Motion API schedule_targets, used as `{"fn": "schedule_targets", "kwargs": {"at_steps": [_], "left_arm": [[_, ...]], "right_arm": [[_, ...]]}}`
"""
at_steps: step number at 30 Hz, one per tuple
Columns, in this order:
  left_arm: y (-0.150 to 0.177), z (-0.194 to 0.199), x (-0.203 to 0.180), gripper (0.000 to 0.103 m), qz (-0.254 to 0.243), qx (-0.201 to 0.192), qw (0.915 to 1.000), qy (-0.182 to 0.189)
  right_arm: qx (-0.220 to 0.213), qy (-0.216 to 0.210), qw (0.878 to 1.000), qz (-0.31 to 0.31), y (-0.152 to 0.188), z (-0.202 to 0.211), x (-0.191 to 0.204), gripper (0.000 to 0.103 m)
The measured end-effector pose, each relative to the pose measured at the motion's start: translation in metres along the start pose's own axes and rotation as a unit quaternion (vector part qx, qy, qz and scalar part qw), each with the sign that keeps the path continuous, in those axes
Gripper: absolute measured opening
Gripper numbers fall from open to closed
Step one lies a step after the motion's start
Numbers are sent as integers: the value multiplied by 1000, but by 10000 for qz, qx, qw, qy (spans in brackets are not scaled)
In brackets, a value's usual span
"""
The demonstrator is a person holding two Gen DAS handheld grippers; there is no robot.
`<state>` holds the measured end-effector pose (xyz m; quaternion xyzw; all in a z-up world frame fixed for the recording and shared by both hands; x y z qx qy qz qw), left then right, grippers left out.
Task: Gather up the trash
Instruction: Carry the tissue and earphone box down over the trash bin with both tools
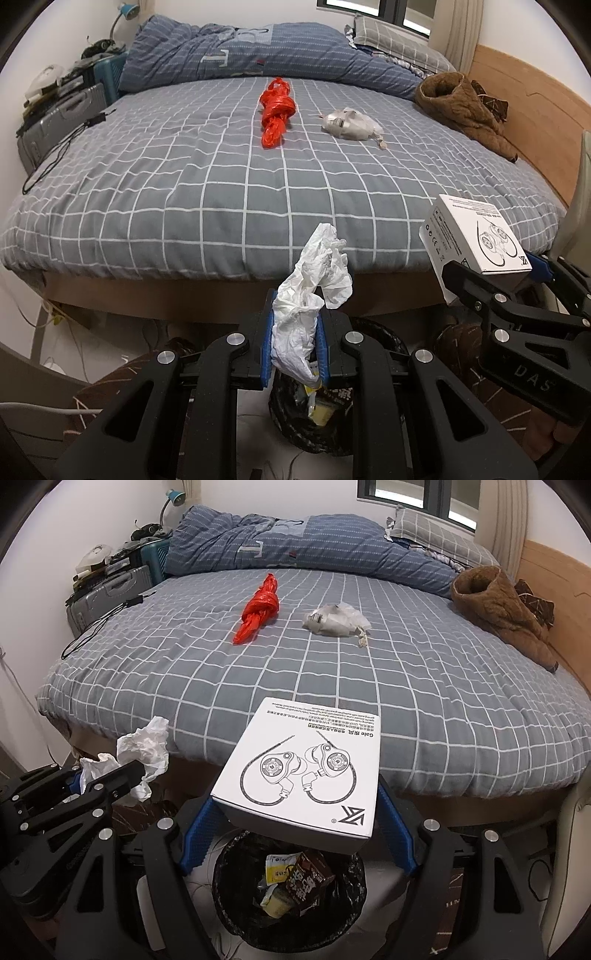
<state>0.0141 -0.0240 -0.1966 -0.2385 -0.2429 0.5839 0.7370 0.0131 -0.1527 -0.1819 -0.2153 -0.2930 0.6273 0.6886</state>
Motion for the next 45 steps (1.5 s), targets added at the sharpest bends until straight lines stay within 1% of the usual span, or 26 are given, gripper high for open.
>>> {"fn": "schedule_targets", "kwargs": {"at_steps": [11, 16, 22, 28, 33, 36, 40, 45], "left_arm": [[22, 14, -14, 18, -38, 115, 9999, 20], [34, 17, -19, 17, 41, 244, 9997, 82], [46, 15, -24, 17, 65, 381, 9992, 141], [66, -6, -26, 17, 63, 601, 9981, 146], [77, -27, -24, 17, 60, 739, 9971, 179], [85, -44, -20, 17, 107, 897, 9957, 192], [88, -58, -16, 17, 137, 1000, 9947, 218], [91, -76, -14, 17, 142, 1135, 9932, 228]], "right_arm": [[75, 47, 10000, -41, 22, 18, -11, 74], [97, 77, 9999, -52, 29, 26, -17, 74], [246, 83, 9996, -74, 45, 23, -23, 74], [499, 140, 9986, -88, 65, 4, -25, 74], [769, 223, 9968, 13, 84, -23, -26, 74], [939, 252, 9953, 14, 92, -38, -28, 74], [1157, 256, 9929, -43, 101, -58, -32, 74], [1331, 242, 9907, -118, 104, -79, -35, 74]]}}
Point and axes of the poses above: each gripper's, at about its wrist camera, not at the fingertips, and z roughly against the way its jaws point, x to its left, y to its underside, the point moved 9 cm from there along -z, roughly the way its jaws point, and after that the axes turned 12 degrees about -z, right-handed, at the moved point
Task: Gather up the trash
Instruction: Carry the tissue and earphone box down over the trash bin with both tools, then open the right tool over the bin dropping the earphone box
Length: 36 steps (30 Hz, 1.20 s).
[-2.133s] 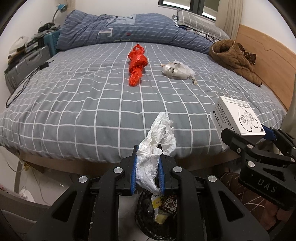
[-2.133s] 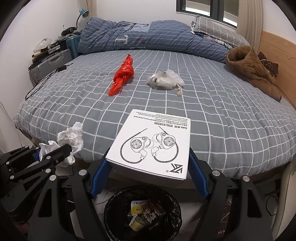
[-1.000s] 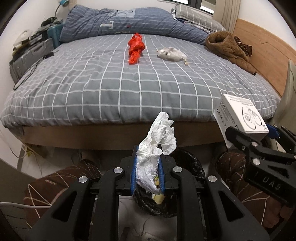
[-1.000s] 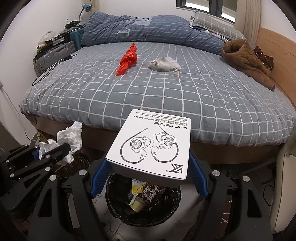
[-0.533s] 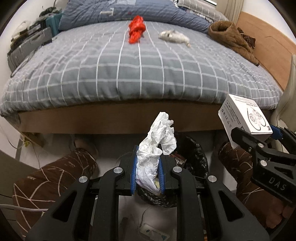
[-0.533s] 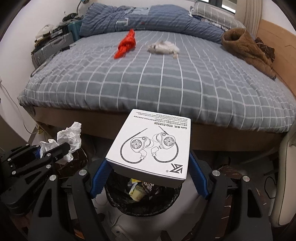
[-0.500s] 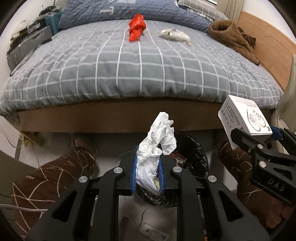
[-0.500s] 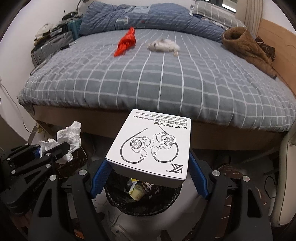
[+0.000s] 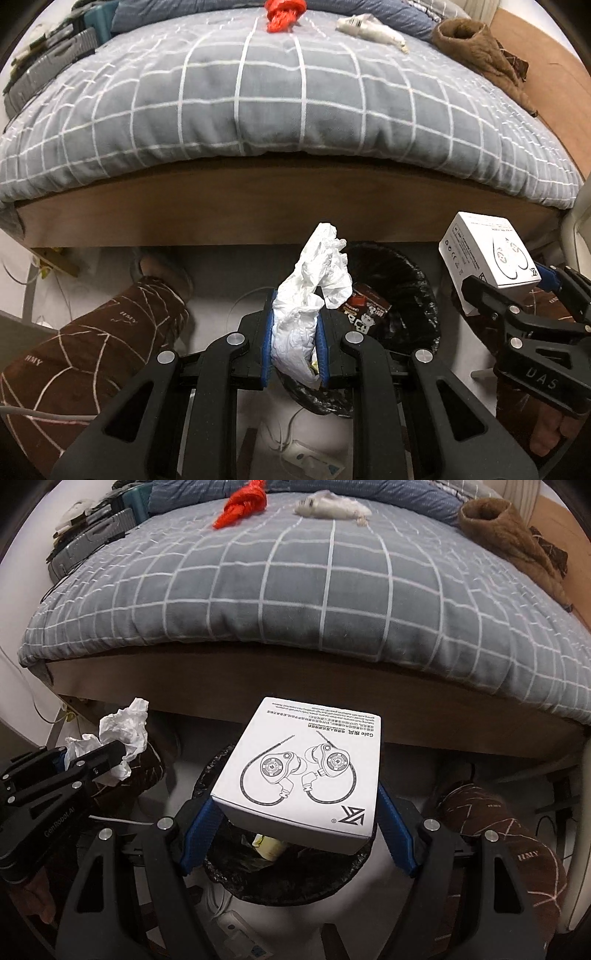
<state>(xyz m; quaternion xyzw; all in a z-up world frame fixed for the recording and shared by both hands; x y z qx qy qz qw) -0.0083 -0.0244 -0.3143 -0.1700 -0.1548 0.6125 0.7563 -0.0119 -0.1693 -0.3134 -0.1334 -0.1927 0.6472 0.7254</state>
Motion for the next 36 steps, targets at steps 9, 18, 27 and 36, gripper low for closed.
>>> {"fn": "schedule_targets", "kwargs": {"at_steps": [9, 18, 27, 36], "left_arm": [[1, -33, 3, 17, -2, 304, 9995, 70], [2, -44, 5, 17, 82, 440, 9989, 130], [-2, -51, -13, 18, 0, 460, 9985, 312], [-10, -53, -58, 18, -363, 499, 9970, 460]], "right_arm": [[400, -51, 9992, -9, 3, -38, 2, 74], [612, -146, 9980, 84, 7, -55, 9, 75], [308, 143, 9994, 64, 1, -40, -14, 94], [176, 467, 9981, -367, -1, -23, -67, 94]]}}
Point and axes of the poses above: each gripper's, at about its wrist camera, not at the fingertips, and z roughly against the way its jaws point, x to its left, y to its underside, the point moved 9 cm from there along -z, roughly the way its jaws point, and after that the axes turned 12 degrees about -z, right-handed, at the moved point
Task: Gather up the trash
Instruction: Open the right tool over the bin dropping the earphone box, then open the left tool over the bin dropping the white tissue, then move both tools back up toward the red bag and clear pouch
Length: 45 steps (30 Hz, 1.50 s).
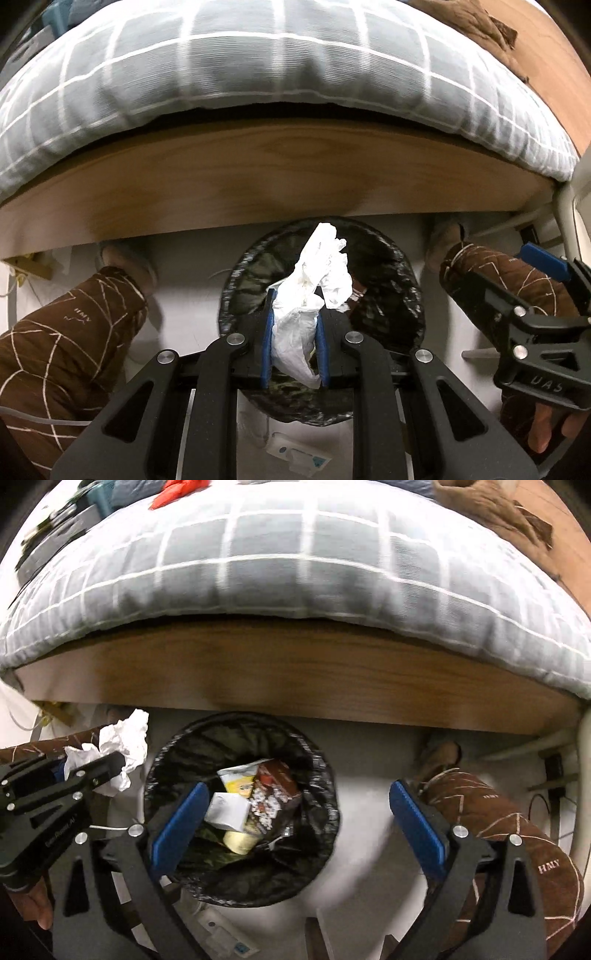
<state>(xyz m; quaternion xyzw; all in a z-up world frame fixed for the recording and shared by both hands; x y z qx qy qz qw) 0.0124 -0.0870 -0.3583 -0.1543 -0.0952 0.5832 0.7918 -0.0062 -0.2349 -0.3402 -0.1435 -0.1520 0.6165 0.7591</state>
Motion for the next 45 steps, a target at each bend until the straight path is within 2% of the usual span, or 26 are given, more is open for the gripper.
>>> {"fn": "schedule_targets", "kwargs": {"at_steps": [7, 13, 16, 18, 22, 24, 31, 33, 38, 45], "left_arm": [[-9, -6, -20, 18, -211, 64, 9998, -4], [-7, -13, -17, 21, -260, 202, 9994, -126], [-6, -17, -15, 32, -250, 247, 9992, -190], [-5, -17, -12, 45, -225, 249, 9992, -239], [-7, -14, -13, 57, -212, 189, 9991, -324], [-7, -10, -9, 67, -218, 139, 9990, -368], [-10, 0, -6, 83, -128, -55, 9993, -335], [-12, 8, -4, 90, -100, -171, 9990, -390], [-17, 30, 3, 97, -15, -443, 9980, -457], [-25, 70, 10, 97, -60, -739, 9953, -621]], "right_arm": [[-27, 143, 9992, -366, -7, 6, -40, 94], [16, 70, 9986, -533, -8, 7, -47, 94], [25, 48, 9987, -500, -8, 4, -45, 94], [25, 50, 9989, -473, -7, 3, -42, 94], [18, 30, 9988, -481, -6, 1, -40, 94], [-5, 13, 9988, -484, -6, 1, -38, 94], [-164, 0, 9991, -389, -8, 7, -29, 94], [-228, -18, 9991, -369, -9, 13, -28, 94], [-433, -69, 9985, -317, -15, 32, -23, 94], [-691, -225, 9969, -288, -26, 66, -8, 94]]}}
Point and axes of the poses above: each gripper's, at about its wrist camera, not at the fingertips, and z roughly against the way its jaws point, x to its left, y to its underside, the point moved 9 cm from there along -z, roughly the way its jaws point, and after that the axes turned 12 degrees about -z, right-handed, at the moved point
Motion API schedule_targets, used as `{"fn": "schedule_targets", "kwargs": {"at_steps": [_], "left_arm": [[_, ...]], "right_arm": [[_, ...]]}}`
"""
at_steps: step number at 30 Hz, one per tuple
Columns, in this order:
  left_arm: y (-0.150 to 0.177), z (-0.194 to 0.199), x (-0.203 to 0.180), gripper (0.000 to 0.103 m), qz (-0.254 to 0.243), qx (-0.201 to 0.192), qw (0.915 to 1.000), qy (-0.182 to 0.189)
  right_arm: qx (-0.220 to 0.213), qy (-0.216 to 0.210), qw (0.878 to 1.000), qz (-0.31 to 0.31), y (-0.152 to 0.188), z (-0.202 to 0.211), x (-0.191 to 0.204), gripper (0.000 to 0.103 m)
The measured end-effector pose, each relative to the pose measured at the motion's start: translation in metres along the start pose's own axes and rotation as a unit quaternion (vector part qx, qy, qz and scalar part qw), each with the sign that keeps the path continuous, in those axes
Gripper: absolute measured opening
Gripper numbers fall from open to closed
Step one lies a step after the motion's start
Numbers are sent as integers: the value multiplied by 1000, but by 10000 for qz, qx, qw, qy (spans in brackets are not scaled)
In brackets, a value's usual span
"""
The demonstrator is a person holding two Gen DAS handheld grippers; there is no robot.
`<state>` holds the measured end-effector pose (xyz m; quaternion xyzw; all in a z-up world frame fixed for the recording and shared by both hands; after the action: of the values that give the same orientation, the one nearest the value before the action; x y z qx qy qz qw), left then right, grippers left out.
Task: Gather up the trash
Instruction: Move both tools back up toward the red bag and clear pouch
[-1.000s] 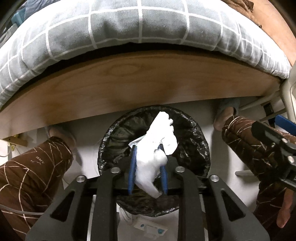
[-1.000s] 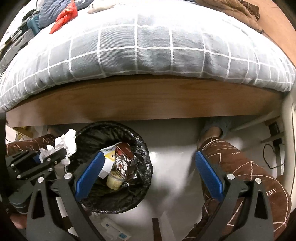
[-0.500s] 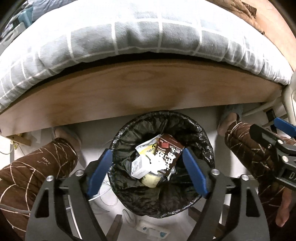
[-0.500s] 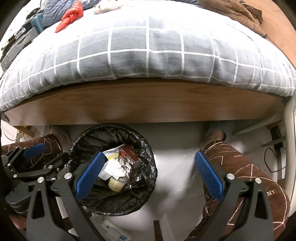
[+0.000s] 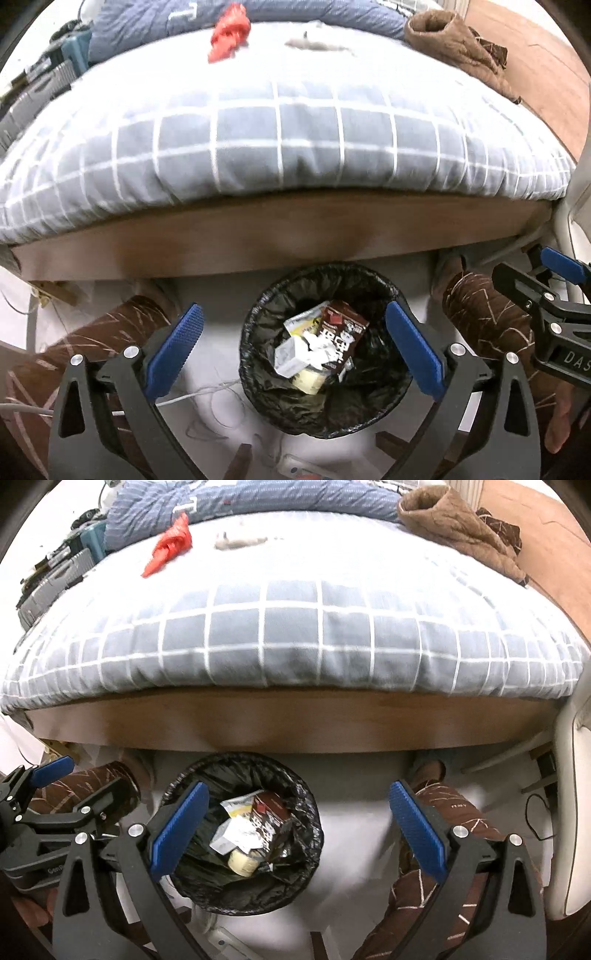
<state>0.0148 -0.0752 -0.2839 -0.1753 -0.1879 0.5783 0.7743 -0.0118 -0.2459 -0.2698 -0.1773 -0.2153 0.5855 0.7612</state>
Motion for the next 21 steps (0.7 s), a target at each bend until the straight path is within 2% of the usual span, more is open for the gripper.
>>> {"fn": "schedule_targets", "kwargs": {"at_steps": [7, 12, 21], "left_arm": [[-14, 35, 19, 97, 45, -208, 9993, -291], [-25, 50, 33, 97, 187, -284, 9989, -331], [-76, 64, 62, 97, 273, -490, 9972, -503]], "right_arm": [[-310, -182, 9992, 193, -27, 33, 26, 94], [-460, -223, 9982, 323, -44, 50, 36, 94], [-701, -274, 9966, 321, -97, 60, 46, 94]]}}
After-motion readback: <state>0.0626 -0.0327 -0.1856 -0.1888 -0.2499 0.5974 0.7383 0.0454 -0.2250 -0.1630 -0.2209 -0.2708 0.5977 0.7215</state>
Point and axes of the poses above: each gripper's, at about its wrist camera, not at the fingertips, and z roughly against the way its jaws point, x to its left, y to its underside, the point moved 9 cm from there along -z, roughly the way its jaws point, and after that the axes turned 12 degrees about -z, right-handed, at the moved point
